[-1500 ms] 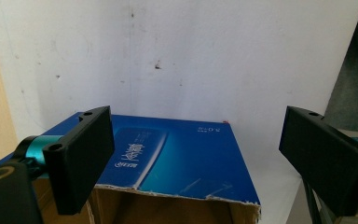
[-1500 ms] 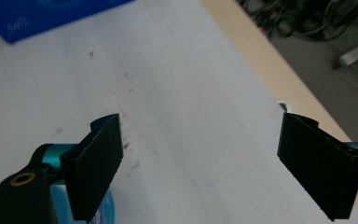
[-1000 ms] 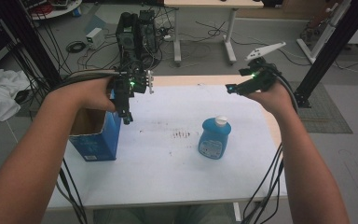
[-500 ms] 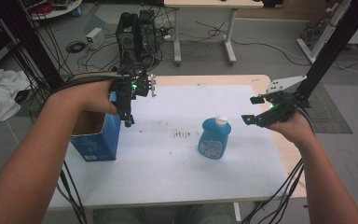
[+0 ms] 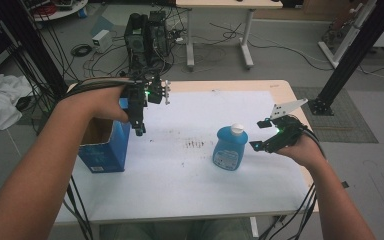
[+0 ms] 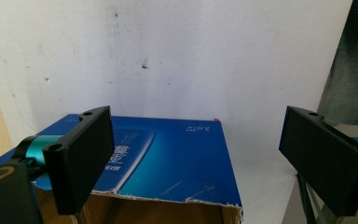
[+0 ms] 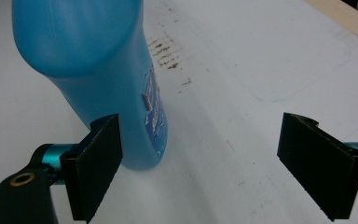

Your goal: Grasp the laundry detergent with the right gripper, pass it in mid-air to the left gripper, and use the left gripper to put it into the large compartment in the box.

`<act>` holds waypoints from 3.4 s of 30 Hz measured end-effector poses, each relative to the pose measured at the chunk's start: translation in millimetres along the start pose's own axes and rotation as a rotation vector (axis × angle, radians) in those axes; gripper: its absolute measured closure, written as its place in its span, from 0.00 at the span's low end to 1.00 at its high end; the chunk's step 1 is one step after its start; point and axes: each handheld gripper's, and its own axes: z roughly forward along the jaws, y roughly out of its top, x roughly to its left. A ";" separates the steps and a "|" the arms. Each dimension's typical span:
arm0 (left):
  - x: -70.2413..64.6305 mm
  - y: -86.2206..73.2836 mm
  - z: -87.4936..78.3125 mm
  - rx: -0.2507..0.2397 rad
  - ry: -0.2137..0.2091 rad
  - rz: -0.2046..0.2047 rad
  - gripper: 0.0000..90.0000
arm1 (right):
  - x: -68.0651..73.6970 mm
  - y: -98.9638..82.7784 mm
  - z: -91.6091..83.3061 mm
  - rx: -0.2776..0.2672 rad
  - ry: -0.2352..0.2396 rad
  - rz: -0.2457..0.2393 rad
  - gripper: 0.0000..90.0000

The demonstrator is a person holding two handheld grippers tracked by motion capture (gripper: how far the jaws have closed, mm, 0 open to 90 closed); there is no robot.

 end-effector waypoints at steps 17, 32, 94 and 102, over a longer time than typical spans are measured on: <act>-5.5 4.3 -2.1 0.002 0.003 0.008 0.11 | 18.8 -29.4 33.3 -0.036 0.059 0.009 0.15; -6.1 3.9 -3.7 0.003 0.011 0.007 0.11 | 26.4 -33.1 36.7 -0.026 0.101 0.043 0.15; -7.1 -2.0 0.4 0.005 0.008 0.000 0.11 | 43.0 -33.9 83.8 -0.267 0.124 0.033 0.26; -7.1 0.2 1.0 0.009 0.005 0.004 0.11 | 44.6 -33.8 83.1 -0.281 0.124 0.029 0.33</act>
